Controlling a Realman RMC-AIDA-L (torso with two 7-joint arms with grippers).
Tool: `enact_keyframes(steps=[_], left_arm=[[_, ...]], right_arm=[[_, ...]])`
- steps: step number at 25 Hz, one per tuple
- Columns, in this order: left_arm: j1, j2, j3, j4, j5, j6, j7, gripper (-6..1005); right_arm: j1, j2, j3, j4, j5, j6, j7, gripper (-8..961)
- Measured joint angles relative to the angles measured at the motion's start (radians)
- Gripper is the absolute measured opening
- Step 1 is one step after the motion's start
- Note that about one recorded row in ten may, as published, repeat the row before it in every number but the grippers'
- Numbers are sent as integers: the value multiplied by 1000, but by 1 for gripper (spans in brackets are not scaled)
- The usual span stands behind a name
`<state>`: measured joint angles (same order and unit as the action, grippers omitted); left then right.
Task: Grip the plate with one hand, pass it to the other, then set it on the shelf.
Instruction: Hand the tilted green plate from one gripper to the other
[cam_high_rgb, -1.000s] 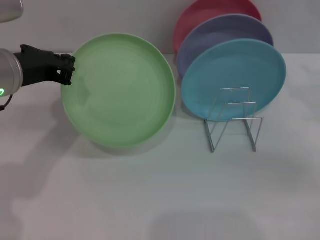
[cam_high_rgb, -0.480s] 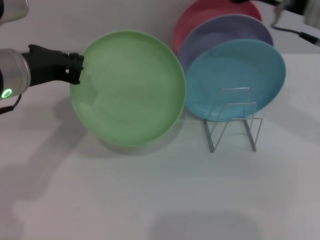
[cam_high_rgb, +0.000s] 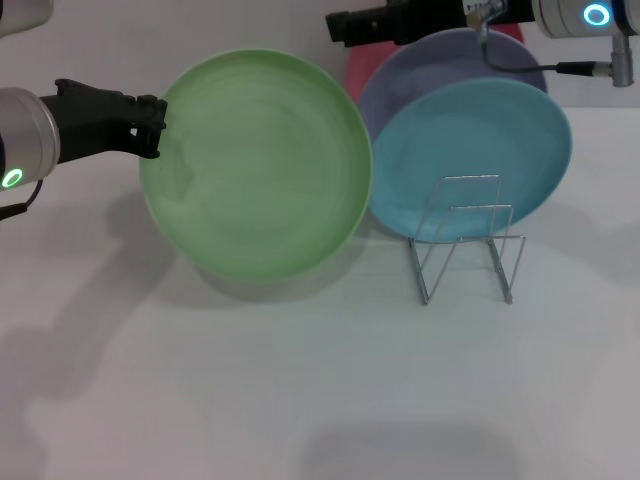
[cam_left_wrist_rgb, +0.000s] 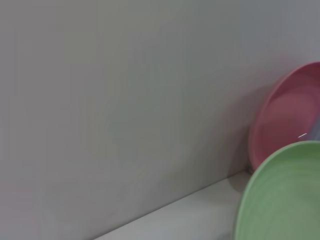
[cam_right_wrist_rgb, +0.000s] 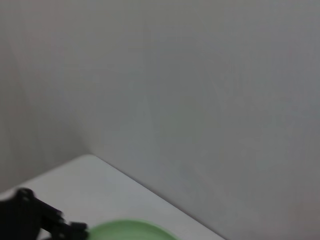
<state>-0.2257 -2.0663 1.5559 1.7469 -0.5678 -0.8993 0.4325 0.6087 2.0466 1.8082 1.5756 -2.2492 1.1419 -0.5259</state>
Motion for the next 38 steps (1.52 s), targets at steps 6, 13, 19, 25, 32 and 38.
enact_keyframes(steps=[6, 13, 19, 25, 32, 38], left_arm=[[-1, 0, -5, 0, 0, 0, 0, 42], [0, 0, -5, -1, 0, 0, 0, 43], [2, 0, -5, -1, -1, -1, 0, 45], [3, 0, -4, -1, -4, -2, 0, 46], [2, 1, -4, -1, -12, -2, 6, 48], [0, 2, -5, -1, -12, -5, 7, 49]], right_arm=[[50, 5, -3, -38, -88, 8, 30, 828], [116, 7, -44, -167, -100, -16, 29, 828], [144, 7, -72, -233, -104, -53, 19, 829], [165, 8, -85, -278, -112, -72, 16, 829], [188, 9, -95, -318, -115, -89, 6, 829], [204, 9, -97, -349, -116, -94, 5, 829]])
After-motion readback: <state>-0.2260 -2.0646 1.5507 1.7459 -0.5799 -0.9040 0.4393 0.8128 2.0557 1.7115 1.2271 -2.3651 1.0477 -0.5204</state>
